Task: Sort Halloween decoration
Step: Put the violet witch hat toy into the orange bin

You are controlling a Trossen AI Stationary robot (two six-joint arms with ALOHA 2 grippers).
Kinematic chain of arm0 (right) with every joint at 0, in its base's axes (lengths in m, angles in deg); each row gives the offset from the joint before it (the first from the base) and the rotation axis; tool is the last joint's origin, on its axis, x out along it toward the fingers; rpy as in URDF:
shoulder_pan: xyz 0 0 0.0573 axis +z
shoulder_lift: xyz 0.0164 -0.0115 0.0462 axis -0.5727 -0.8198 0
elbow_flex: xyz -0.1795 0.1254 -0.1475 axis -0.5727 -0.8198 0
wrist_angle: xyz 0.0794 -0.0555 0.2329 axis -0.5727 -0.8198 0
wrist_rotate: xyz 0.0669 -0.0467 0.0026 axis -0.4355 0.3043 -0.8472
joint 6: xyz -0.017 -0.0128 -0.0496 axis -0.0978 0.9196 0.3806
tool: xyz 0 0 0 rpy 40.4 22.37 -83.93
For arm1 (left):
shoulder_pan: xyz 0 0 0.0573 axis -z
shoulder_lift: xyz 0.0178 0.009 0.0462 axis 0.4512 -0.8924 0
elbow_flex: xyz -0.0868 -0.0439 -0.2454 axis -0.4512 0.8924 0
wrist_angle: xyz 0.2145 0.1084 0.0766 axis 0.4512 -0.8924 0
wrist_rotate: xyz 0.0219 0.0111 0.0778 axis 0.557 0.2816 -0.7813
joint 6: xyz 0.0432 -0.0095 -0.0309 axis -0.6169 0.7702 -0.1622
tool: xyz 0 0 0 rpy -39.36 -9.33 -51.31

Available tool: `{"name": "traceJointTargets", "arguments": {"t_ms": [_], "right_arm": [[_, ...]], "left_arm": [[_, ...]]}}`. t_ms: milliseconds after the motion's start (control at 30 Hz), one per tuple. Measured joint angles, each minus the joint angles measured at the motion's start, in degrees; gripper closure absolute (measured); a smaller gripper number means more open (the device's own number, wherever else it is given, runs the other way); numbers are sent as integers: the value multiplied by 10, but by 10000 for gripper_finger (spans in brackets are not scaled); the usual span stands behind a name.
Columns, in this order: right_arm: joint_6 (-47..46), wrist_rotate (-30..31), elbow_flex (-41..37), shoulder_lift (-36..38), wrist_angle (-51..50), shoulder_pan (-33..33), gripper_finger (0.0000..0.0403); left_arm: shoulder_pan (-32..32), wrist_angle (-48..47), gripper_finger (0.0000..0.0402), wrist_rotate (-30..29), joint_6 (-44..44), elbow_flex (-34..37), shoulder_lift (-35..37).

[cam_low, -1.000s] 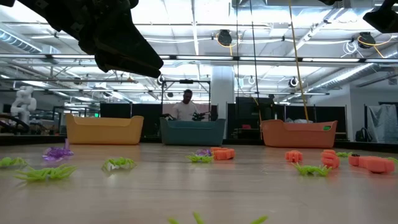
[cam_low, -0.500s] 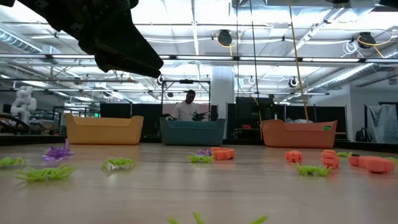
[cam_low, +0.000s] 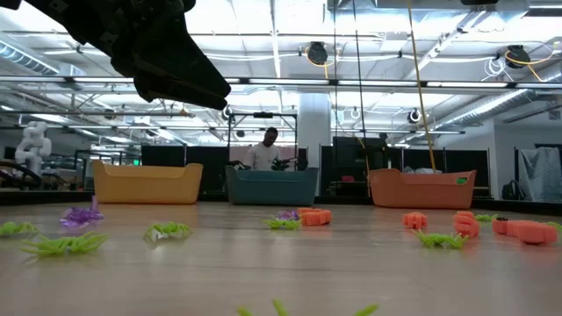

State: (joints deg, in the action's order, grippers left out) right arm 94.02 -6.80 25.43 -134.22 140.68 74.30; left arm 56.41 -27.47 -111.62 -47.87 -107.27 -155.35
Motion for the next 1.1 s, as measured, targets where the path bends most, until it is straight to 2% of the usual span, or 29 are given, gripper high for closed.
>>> {"name": "traceJointTargets", "arguments": {"t_ms": [233, 400, 600, 800, 967, 1100], "right_arm": [[-46, 0, 0, 0, 0, 0, 399], [-114, 8, 0, 0, 0, 0, 399], [-210, 47, 0, 0, -7, 0, 399], [-261, 49, 0, 1, -11, 0, 399], [-308, 46, 0, 23, -49, -1, 399], [-368, 43, 0, 63, -140, -8, 399]], "left_arm": [[0, 0, 210, 0, 0, 0, 0], [0, 0, 210, 0, 0, 0, 0], [0, 0, 210, 0, 0, 0, 0], [0, 0, 210, 0, 0, 0, 0], [0, 0, 210, 0, 0, 0, 0], [0, 0, 210, 0, 0, 0, 0]]}}
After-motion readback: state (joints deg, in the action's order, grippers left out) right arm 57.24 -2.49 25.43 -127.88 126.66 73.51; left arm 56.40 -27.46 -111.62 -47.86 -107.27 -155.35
